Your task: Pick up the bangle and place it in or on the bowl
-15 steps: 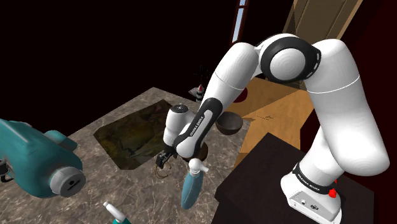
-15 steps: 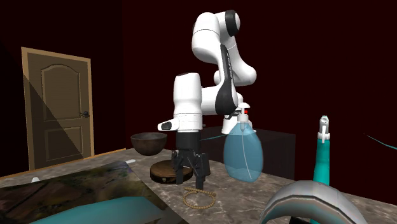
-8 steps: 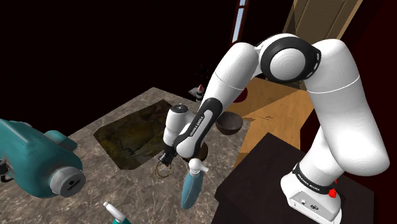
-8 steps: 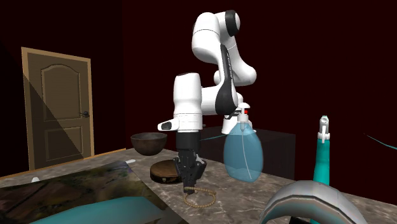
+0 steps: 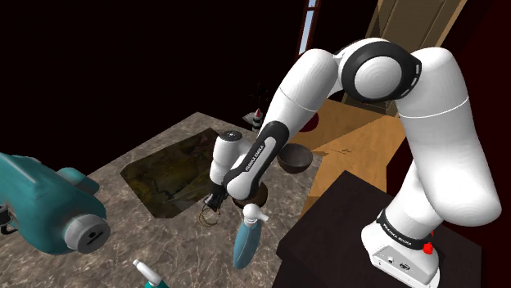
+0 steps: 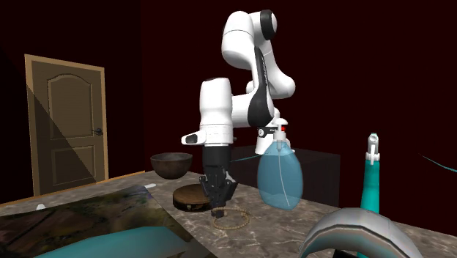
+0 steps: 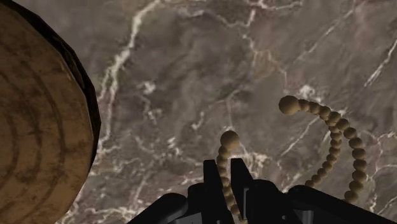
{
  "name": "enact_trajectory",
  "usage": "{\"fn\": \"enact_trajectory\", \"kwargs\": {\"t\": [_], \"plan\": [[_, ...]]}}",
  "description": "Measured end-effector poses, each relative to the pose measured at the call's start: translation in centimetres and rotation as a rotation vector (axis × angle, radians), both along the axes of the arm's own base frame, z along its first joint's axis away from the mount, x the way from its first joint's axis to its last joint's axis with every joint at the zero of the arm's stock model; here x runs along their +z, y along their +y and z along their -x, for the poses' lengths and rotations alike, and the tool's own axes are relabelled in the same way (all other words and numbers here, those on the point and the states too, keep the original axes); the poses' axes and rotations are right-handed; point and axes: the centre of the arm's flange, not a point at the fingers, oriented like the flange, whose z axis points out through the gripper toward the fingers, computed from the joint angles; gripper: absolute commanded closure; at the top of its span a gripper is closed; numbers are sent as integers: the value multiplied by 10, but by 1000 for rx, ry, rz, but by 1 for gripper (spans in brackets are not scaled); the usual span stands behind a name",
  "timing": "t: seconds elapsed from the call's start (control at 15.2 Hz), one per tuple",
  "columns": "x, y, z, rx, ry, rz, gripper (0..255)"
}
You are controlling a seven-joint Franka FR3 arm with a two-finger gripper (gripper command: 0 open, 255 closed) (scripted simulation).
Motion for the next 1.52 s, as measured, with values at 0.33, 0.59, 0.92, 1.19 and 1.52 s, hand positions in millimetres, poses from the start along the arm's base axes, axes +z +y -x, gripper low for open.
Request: {"fn": "enact_trajectory", "kwargs": {"t": [0.33, 0.59, 0.92, 1.19, 1.52], "plan": [[27, 0, -1, 0, 0, 0, 255], [47, 0, 0, 0, 0, 0, 255], [75, -2, 0, 0, 0, 0, 255], [96, -1, 0, 0, 0, 0, 255], [122, 0, 0, 0, 0, 0, 255]]}}
